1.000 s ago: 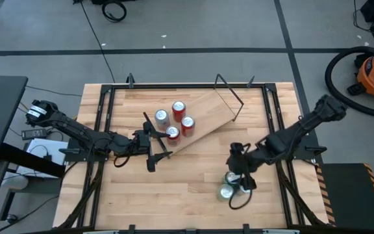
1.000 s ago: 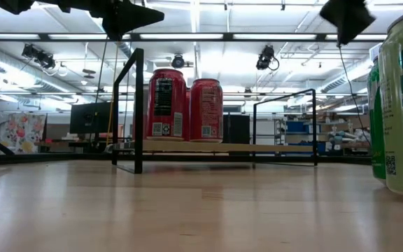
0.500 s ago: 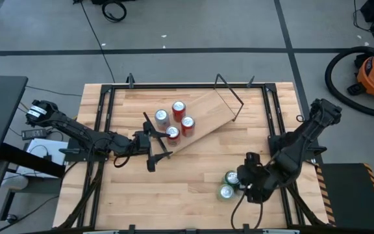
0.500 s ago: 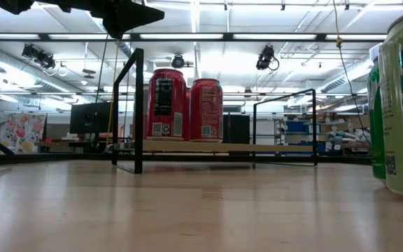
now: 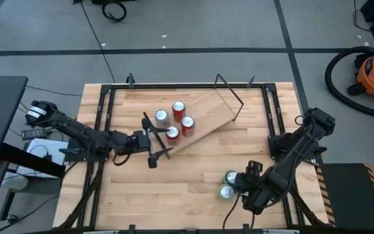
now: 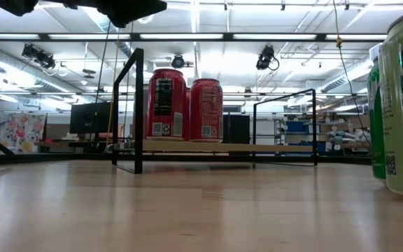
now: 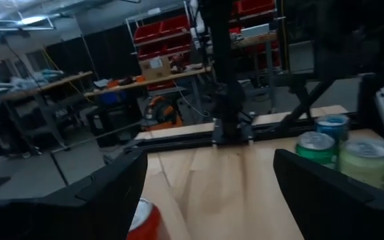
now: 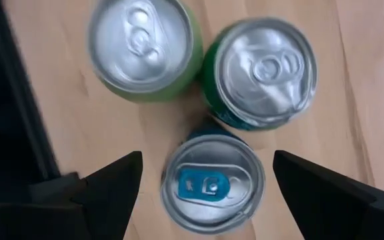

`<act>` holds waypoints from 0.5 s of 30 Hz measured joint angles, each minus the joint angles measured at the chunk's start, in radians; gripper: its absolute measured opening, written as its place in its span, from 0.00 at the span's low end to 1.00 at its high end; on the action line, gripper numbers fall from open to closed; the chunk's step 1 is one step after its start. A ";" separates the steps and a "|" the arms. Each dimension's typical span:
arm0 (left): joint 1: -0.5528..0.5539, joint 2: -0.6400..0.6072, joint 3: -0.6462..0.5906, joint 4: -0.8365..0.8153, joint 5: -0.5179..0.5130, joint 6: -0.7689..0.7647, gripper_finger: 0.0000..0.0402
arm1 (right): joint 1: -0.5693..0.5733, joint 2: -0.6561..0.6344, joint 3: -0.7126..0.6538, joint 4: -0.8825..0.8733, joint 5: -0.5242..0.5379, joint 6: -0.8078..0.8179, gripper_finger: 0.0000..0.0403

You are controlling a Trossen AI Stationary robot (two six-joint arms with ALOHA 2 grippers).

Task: Place canned beverage on shelf
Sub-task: Put the blue soda can on the shelf

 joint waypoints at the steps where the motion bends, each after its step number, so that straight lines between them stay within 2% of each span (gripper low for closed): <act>1: 0.009 0.000 0.000 0.006 0.000 0.005 0.84 | 0.001 0.006 0.000 -0.008 0.000 0.012 0.86; 7: 0.058 0.000 0.000 0.013 0.000 0.008 0.84 | 0.004 0.036 0.000 -0.031 -0.002 0.028 0.86; 15: 0.066 0.000 0.000 0.013 0.037 -0.003 0.84 | 0.000 0.072 -0.001 -0.031 -0.024 0.014 0.86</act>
